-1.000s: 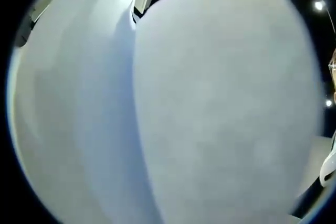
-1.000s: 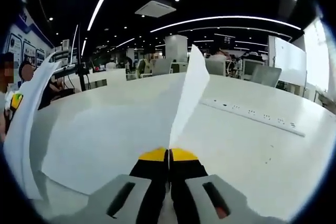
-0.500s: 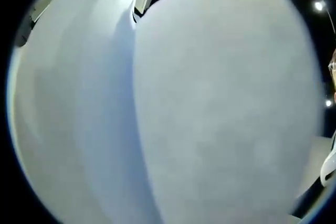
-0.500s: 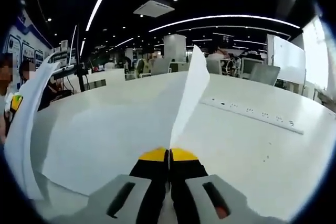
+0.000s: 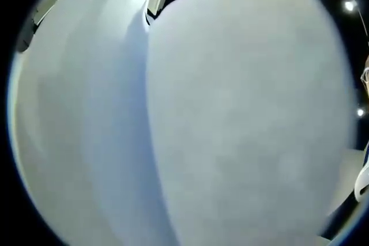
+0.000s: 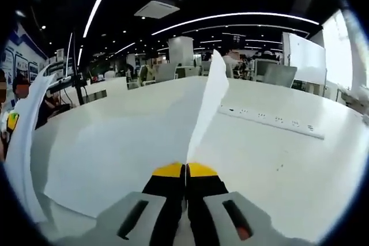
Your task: Organize the stack of printing papers by aligning and flattening the scattered papers on the table
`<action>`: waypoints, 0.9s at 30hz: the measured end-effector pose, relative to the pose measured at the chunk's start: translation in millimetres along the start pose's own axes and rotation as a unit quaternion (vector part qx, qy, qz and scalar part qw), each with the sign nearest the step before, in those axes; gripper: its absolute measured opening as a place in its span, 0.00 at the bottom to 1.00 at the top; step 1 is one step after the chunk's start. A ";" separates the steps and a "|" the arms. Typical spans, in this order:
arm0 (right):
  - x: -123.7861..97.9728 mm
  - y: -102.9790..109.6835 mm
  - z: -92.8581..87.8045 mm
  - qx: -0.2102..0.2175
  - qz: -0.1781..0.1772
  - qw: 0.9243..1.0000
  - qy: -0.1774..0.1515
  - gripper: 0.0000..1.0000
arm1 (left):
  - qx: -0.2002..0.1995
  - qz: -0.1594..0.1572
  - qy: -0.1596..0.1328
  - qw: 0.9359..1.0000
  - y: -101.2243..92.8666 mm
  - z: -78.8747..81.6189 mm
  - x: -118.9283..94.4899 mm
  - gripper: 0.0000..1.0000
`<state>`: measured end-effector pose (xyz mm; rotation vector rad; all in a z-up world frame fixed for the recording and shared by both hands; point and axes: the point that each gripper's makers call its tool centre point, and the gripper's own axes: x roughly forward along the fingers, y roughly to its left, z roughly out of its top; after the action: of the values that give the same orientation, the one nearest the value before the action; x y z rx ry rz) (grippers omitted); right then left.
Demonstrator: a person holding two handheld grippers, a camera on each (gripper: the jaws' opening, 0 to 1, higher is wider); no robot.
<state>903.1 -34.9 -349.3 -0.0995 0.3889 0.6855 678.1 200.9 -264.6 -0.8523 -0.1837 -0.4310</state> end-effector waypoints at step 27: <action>-36.0 -19.9 11.5 0.069 -0.041 0.997 -0.020 0.00 | 0.009 -0.001 0.006 1.000 -0.2 -2.4 1.0 0.08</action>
<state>894.0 -69.3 -325.7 0.0298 0.3909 0.5764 678.9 198.6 -265.7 -0.8328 -0.1781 -0.4359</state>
